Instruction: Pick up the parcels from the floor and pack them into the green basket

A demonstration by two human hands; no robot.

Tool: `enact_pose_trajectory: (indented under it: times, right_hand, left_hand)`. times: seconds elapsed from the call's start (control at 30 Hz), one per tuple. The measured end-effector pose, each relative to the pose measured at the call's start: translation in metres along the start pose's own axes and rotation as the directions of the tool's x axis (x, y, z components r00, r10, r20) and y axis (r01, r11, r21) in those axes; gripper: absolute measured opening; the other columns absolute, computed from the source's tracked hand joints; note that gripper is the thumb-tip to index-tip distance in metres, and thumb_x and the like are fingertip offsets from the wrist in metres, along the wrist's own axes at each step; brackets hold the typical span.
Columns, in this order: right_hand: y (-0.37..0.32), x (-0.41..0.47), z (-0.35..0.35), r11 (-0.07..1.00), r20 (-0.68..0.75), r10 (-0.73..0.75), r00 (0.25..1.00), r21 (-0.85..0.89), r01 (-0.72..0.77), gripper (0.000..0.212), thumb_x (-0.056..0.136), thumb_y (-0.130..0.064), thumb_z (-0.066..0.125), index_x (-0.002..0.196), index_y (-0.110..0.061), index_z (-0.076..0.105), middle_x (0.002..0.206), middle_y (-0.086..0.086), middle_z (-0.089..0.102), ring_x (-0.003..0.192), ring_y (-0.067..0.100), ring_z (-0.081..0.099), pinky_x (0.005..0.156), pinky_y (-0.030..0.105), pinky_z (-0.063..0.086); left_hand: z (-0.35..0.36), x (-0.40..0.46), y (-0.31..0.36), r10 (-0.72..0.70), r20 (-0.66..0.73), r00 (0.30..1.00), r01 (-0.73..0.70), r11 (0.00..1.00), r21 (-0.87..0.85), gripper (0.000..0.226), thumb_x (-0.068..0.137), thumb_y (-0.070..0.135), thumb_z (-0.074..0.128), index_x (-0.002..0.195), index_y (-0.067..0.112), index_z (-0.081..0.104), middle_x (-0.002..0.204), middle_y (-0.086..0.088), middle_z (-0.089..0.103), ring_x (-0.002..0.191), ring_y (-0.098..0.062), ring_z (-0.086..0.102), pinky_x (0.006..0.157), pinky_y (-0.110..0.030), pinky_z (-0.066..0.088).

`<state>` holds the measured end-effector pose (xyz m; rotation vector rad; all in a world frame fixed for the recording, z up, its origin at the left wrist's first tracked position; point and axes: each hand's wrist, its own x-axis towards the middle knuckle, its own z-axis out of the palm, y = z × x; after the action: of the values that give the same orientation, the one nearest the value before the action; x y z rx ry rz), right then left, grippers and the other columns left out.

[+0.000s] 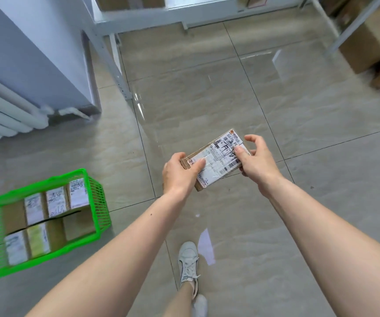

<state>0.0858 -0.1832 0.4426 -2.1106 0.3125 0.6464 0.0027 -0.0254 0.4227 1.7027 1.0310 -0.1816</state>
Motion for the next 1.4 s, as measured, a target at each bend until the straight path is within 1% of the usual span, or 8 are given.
enact_pose_trajectory:
  times: [0.1,0.53,0.77,0.93,1.07,1.17,1.27,1.4]
  right_hand:
    - [-0.010,-0.031,0.012,0.999,0.005,-0.029,1.000,-0.021,0.029,0.050,0.068,-0.060,0.053,0.116,-0.053,0.043,0.121,0.015,0.061,0.111,0.036,0.062,0.097,0.055,0.052]
    - [-0.034,-0.178,0.160,0.989,0.139,-0.114,0.984,-0.080,0.126,0.043,0.073,-0.056,0.052,0.115,-0.054,0.045,0.124,0.020,0.060,0.084,0.027,0.057,0.094,0.055,0.054]
    - [-0.051,-0.236,0.304,0.981,0.165,-0.150,0.975,-0.101,0.168,0.052,0.068,-0.059,0.045,0.120,-0.051,0.051,0.117,0.015,0.067,0.097,0.024,0.052,0.100,0.056,0.051]
    - [-0.049,-0.273,0.400,0.980,0.152,-0.143,0.978,-0.114,0.161,0.041,0.080,-0.046,0.047,0.120,-0.043,0.057,0.113,0.007,0.072,0.106,0.034,0.066,0.096,0.055,0.053]
    - [-0.027,-0.265,0.458,0.979,0.172,-0.117,0.978,-0.148,0.143,0.046,0.070,-0.061,0.042,0.113,-0.047,0.054,0.109,0.010,0.073,0.111,0.038,0.065,0.095,0.056,0.054]
    - [-0.019,-0.255,0.490,0.971,0.200,-0.090,0.976,-0.202,0.131,0.056,0.069,-0.066,0.041,0.117,-0.041,0.057,0.112,0.009,0.072,0.110,0.036,0.066,0.095,0.055,0.053]
    - [-0.009,-0.240,0.517,0.949,0.210,-0.097,0.973,-0.275,0.154,0.055,0.079,-0.061,0.047,0.122,-0.031,0.059,0.113,0.009,0.073,0.104,0.037,0.069,0.091,0.055,0.054]
    - [0.024,-0.198,0.554,0.918,0.206,-0.095,0.974,-0.360,0.165,0.052,0.082,-0.059,0.051,0.123,-0.030,0.061,0.112,0.010,0.073,0.103,0.037,0.069,0.088,0.054,0.056]
  left_hand:
    - [-0.029,-0.020,-0.009,0.008,-0.028,1.000,-0.009,1.000,-0.011,0.083,0.056,0.062,0.070,0.128,0.026,0.053,0.122,-0.002,0.062,0.110,-0.023,0.062,0.093,-0.044,0.053]
    - [-0.203,-0.090,-0.127,-0.023,-0.189,0.982,-0.004,0.990,-0.143,0.061,0.065,0.049,0.078,0.113,0.019,0.057,0.105,-0.001,0.070,0.100,-0.023,0.066,0.090,-0.043,0.054]
    - [-0.340,-0.082,-0.200,-0.028,-0.218,0.976,0.000,0.992,-0.127,0.064,0.066,0.028,0.086,0.120,0.016,0.054,0.114,-0.003,0.069,0.105,-0.019,0.065,0.096,-0.036,0.051]
    - [-0.413,-0.055,-0.263,-0.006,-0.201,0.979,-0.018,0.993,-0.120,0.055,0.069,0.015,0.083,0.118,0.019,0.058,0.108,-0.002,0.070,0.099,-0.020,0.066,0.092,-0.041,0.054]
    - [-0.440,-0.026,-0.311,-0.012,-0.198,0.980,0.000,0.998,-0.059,0.055,0.065,0.022,0.081,0.117,0.024,0.063,0.103,0.000,0.071,0.094,-0.020,0.068,0.089,-0.041,0.055]
    - [-0.448,-0.005,-0.336,-0.028,-0.223,0.974,0.017,0.998,-0.053,0.061,0.065,0.025,0.081,0.123,0.025,0.061,0.105,0.000,0.069,0.095,-0.019,0.067,0.090,-0.040,0.055]
    - [-0.446,0.024,-0.361,-0.054,-0.252,0.966,0.028,0.994,-0.105,0.062,0.070,0.012,0.083,0.126,0.018,0.057,0.107,-0.001,0.068,0.097,-0.020,0.067,0.092,-0.040,0.054]
    - [-0.431,0.072,-0.401,-0.057,-0.253,0.966,0.045,0.998,-0.052,0.074,0.070,0.012,0.083,0.135,0.023,0.049,0.110,-0.002,0.069,0.099,-0.021,0.067,0.093,-0.039,0.053]
